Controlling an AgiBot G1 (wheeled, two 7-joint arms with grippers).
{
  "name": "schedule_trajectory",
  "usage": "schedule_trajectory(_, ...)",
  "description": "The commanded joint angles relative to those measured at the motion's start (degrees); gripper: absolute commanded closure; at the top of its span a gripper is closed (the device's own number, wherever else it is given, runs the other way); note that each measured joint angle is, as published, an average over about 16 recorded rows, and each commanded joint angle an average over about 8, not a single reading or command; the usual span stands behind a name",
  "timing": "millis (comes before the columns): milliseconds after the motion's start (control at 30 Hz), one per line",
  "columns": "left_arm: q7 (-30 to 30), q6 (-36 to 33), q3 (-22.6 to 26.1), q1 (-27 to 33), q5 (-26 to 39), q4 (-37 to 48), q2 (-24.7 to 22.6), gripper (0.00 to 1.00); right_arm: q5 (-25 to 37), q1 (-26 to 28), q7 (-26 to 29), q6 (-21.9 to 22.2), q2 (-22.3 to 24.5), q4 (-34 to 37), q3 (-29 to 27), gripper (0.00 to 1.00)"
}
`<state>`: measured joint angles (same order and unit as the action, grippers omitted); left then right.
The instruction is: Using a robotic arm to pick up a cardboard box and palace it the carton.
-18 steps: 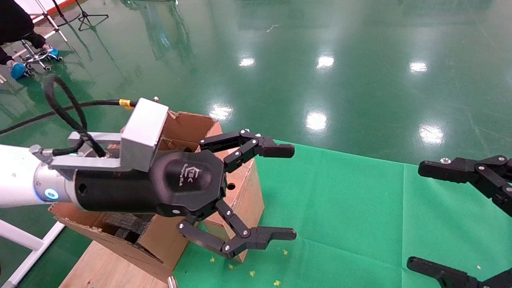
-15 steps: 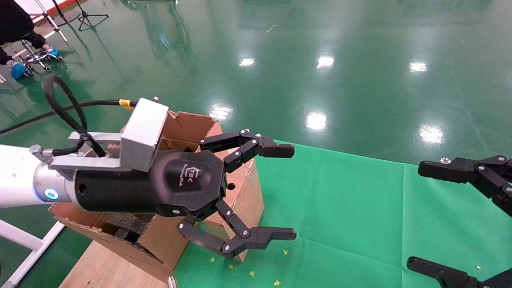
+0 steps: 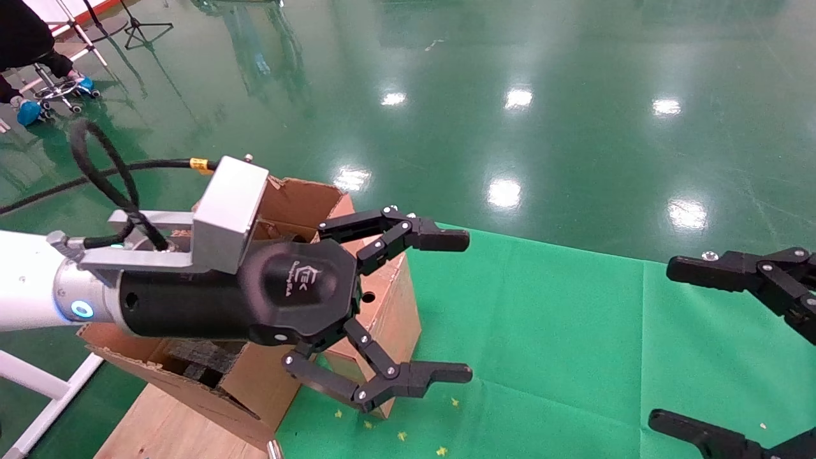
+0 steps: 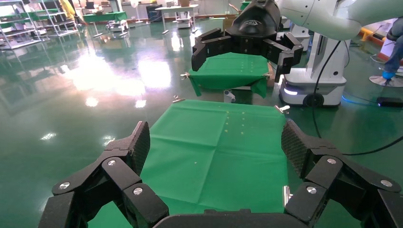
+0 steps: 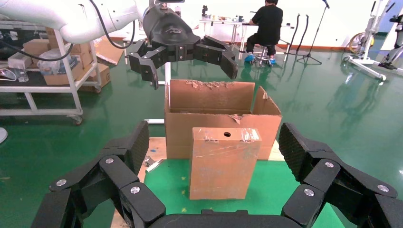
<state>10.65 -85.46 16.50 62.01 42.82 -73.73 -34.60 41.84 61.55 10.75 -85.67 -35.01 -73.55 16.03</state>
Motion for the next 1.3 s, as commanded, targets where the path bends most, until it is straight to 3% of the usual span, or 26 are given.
schedule_trajectory(33,-0.09,-0.07,-0.11,-0.15,-0.37,0.14,-0.10,0.00,0.00,0.00,-0.01,0.00,0.00,0.00,0.00,0.42)
schedule_trajectory(167,0.24,0.24,0.88,1.36,3.38,-1.28,0.90,0.00,-0.01,0.01,-0.02,0.00,0.00,0.02,0.01,0.92)
schedule_trajectory(200,0.56,0.36,1.35,2.12,4.96,-1.73,1.21,0.00,-0.01,0.01,-0.02,0.00,0.00,0.02,0.01,0.99)
schedule_trajectory(433,6.14,1.54,5.38,8.42,15.57,-3.20,1.50,0.00,-0.02,0.03,-0.04,-0.01,0.00,0.05,0.05,1.00)
schedule_trajectory(800,10.27,2.67,7.42,11.30,19.15,-2.53,0.38,0.00,-0.06,0.00,-0.06,0.01,0.01,0.07,0.06,1.00)
schedule_trajectory(933,13.03,3.71,8.89,13.77,24.27,-2.97,0.42,0.00,-0.07,0.00,-0.07,0.00,0.01,0.09,0.07,1.00)
schedule_trajectory(1100,23.04,4.58,12.57,19.80,35.37,-3.60,-0.46,0.00,-0.08,0.02,-0.09,0.00,0.01,0.10,0.10,1.00)
schedule_trajectory(1300,42.48,0.66,18.32,27.45,48.85,-3.33,-3.01,0.00,-0.10,0.03,-0.10,0.01,0.02,0.11,0.12,1.00)
